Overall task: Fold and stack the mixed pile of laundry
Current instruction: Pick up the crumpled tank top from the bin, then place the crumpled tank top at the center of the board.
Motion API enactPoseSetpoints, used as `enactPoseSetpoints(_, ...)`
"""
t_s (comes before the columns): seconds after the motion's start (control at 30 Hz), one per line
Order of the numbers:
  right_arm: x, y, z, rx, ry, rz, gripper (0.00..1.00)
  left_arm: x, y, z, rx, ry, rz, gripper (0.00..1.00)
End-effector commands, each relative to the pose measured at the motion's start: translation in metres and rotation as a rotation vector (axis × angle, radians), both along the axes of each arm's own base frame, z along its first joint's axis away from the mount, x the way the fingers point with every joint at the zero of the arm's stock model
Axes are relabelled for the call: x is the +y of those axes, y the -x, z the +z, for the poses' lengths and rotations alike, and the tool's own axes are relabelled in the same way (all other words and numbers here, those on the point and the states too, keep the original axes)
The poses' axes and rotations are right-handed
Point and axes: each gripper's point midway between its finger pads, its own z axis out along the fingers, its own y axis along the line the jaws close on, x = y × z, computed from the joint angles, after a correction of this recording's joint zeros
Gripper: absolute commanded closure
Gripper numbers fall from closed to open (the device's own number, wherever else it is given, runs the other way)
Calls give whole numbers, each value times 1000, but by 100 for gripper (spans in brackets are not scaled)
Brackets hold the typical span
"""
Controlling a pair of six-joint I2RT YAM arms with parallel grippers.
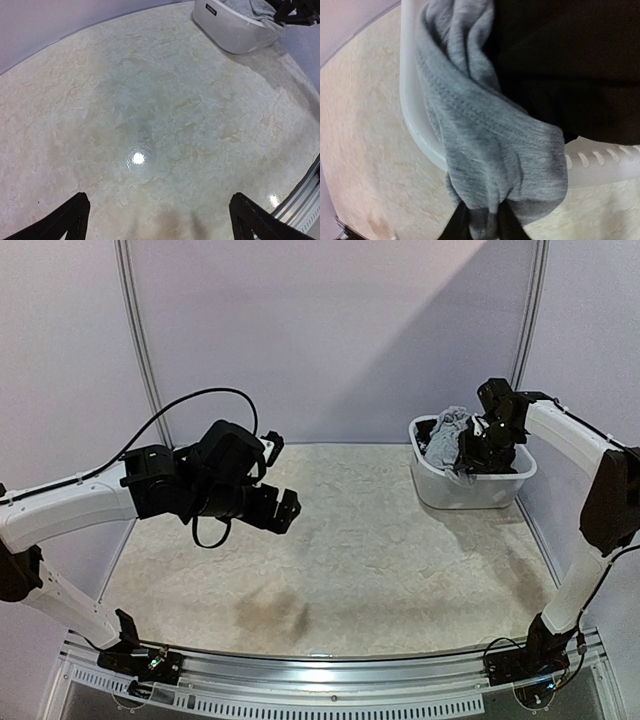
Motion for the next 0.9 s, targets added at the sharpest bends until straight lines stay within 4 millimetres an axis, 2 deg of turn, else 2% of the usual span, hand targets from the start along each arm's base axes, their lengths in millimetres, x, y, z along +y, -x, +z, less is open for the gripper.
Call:
enactPoseSetpoints(0.0, 5, -3, 1, -12, 2, 28, 89, 13, -1, 2, -4, 13, 42, 0)
enactPoseSetpoints(0.13, 7, -7, 24, -54, -12, 39, 99, 18, 0, 4, -11, 7, 54, 0)
enactPoseSetpoints(0.3, 17, -10, 68, -139, -44, 60, 100, 27, 1, 7, -23, -15, 63, 0)
enactPoseSetpoints(0.47, 36, -13, 125, -259, -78, 102, 100, 36, 2, 10, -45, -40, 66, 0)
enactPoseSetpoints(0.6, 55, -13, 181, -387, -138, 135, 100, 41, 2, 11, -56, -55, 66, 0)
enactPoseSetpoints(0.87, 101, 1, 285, -654, -336, 233, 100, 51, 2, 16, -77, -64, 72, 0)
